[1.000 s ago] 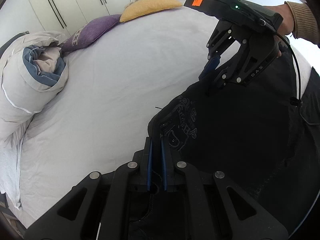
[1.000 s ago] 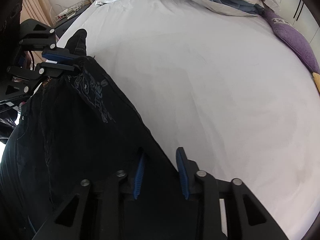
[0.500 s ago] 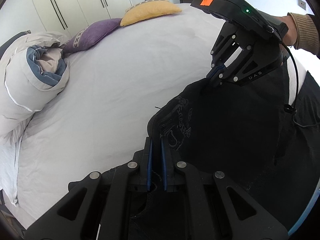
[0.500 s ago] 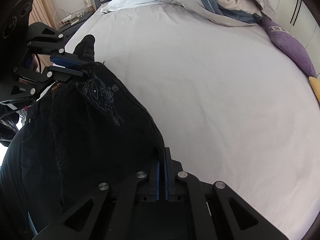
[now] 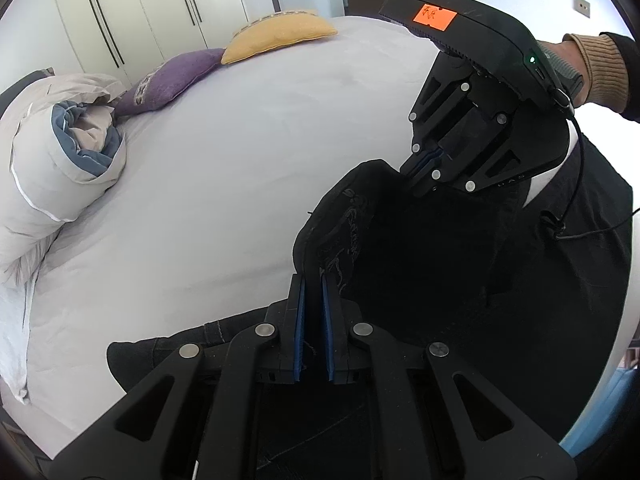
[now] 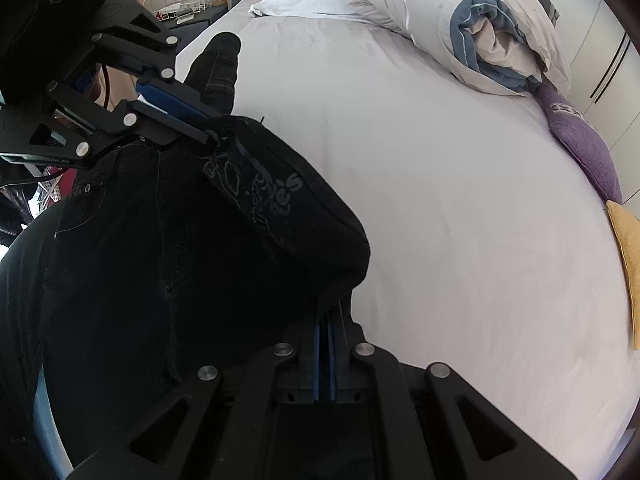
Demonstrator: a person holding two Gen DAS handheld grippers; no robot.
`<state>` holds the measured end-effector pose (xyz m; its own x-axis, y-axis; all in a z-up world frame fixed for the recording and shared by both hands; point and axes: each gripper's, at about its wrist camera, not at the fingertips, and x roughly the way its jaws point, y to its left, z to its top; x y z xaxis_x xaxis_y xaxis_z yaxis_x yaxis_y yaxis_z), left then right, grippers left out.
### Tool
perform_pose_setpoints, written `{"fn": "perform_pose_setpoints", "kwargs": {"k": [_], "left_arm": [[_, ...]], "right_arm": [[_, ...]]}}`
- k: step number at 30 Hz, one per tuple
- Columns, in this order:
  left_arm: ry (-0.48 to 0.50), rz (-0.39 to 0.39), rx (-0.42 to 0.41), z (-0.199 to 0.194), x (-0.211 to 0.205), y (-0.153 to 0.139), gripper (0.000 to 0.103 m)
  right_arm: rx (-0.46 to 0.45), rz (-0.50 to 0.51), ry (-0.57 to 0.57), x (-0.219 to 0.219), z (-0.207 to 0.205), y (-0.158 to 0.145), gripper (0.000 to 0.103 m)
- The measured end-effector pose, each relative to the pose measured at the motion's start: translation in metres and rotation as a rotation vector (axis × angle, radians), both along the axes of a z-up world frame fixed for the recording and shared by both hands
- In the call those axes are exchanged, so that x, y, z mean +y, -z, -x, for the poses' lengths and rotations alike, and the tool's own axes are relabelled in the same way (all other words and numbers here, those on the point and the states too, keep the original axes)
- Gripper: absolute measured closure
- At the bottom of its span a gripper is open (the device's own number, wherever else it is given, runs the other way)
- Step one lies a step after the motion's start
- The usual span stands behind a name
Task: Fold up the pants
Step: 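Close the right tool on the waistband beside the left tool, then lift the jeans by the waistband with both tools, letting legs hang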
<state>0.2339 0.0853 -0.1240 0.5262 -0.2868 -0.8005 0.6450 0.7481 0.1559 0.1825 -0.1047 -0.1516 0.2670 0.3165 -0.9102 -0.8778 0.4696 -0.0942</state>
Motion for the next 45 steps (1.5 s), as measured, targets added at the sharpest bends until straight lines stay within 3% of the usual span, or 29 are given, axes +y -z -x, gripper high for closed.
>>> {"fn": "perform_pose_setpoints", "kwargs": {"k": [7, 12, 25, 29, 45], "left_arm": [[0.076, -0.012, 0.021, 0.053, -0.011, 0.004, 0.096], [0.116, -0.045, 0.034, 0.089, -0.006, 0.012, 0.097], [0.23, -0.209, 0.038, 0.178, -0.003, 0.052, 0.097], [0.266, -0.262, -0.003, 0.203, -0.001, 0.057, 0.097], [0.393, -0.429, 0.001, 0.267, 0.015, 0.092, 0.097]], "right_arm": [[-0.077, 0.068, -0.05, 0.002, 0.051, 0.005, 0.099], [-0.13, 0.177, -0.141, 0.004, 0.106, 0.023, 0.099], [-0.32, 0.392, -0.339, 0.012, 0.201, 0.049, 0.099], [-0.357, 0.407, -0.367, 0.012, 0.223, 0.043, 0.099], [-0.43, 0.516, -0.585, 0.044, 0.301, 0.066, 0.099]]}}
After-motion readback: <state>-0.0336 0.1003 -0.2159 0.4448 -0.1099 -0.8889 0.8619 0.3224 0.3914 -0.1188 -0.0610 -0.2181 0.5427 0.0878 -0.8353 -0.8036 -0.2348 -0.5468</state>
